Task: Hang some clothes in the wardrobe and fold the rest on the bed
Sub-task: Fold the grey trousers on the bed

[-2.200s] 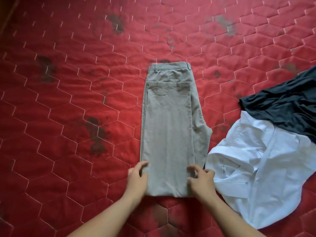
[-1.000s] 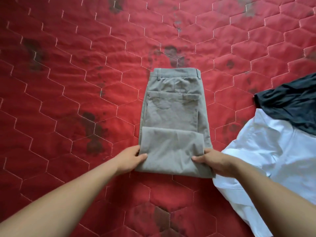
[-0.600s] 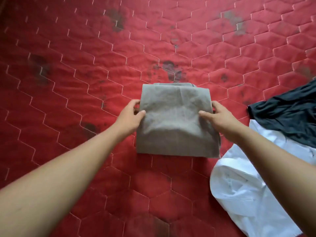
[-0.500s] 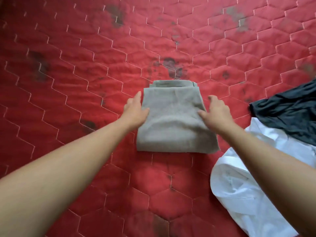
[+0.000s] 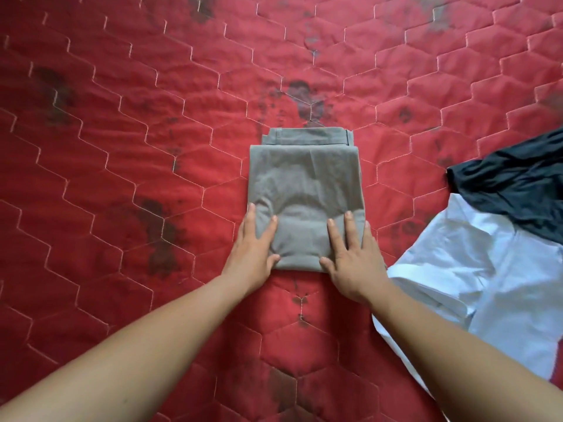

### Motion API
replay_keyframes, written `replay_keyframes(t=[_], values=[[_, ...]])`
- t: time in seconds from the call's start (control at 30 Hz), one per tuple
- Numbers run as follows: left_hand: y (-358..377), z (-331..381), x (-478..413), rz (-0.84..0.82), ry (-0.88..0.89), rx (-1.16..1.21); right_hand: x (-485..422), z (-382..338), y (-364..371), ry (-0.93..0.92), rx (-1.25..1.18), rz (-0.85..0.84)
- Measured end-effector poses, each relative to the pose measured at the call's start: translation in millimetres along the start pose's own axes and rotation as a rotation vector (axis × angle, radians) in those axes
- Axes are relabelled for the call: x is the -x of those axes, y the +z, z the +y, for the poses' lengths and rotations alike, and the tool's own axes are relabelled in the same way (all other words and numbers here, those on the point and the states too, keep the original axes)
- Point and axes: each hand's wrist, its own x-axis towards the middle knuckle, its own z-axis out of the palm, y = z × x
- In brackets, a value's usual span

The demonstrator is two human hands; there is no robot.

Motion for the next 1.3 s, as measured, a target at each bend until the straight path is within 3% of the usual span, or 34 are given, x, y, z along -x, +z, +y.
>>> replay_keyframes(t=[0.13, 0.3, 0.4, 0.5, 0.57, 0.73, 0.87, 1.0, 1.07, 1.13, 1.23, 1.3], values=[[6.9, 0.7, 36.9, -0.090, -0.006, 0.042, 42.0, -9.8, 3.0, 0.000, -0.029, -0.075], [13.9, -23.3, 95.3, -0.227, 0.098, -0.090, 101.6, -9.3, 11.6, -0.061, 0.052, -0.181], [-10.7, -23.6, 66.5, 0.000, 0.063, -0.056, 81.3, -5.3, -15.0, -0.040, 0.037, 0.101], [-41.9, -12.0, 7.1, 0.125, -0.125, 0.243, 30.8, 0.4, -50.0, -0.061, -0.212, 0.386], [-55.0, -7.1, -25.1, 0.131, -0.234, 0.420, 0.0, 2.5, -68.9, -0.044, -0.329, 0.333], [-66.5, -2.7, -42.6, 0.202, -0.239, 0.455, -34.4, 12.3, -96.7, 0.115, -0.471, 0.102], [-88.3, -5.3, -56.1, 0.192, -0.161, 0.555, -44.0, 19.7, -121.3, 0.060, -0.477, 0.172], [-100.1, -2.7, -87.5, 0.244, -0.103, 0.368, -71.5, 17.5, -126.2, 0.060, -0.379, 0.243], [-84.3, 3.2, -87.2, 0.245, -0.129, 0.127, -75.0, 8.5, -110.7, 0.067, -0.188, 0.321], [-54.2, 8.1, -70.3, 0.262, -0.022, -0.135, -67.6, -2.9, -85.4, -0.043, -0.019, 0.406], [-6.7, 3.2, -42.6, 0.143, 0.233, -0.384, -62.2, -7.8, -44.7, -0.198, 0.134, 0.264], [9.7, -6.7, -40.9, 0.086, 0.239, -0.376, -68.1, -3.9, -27.4, -0.165, 0.088, 0.181]])
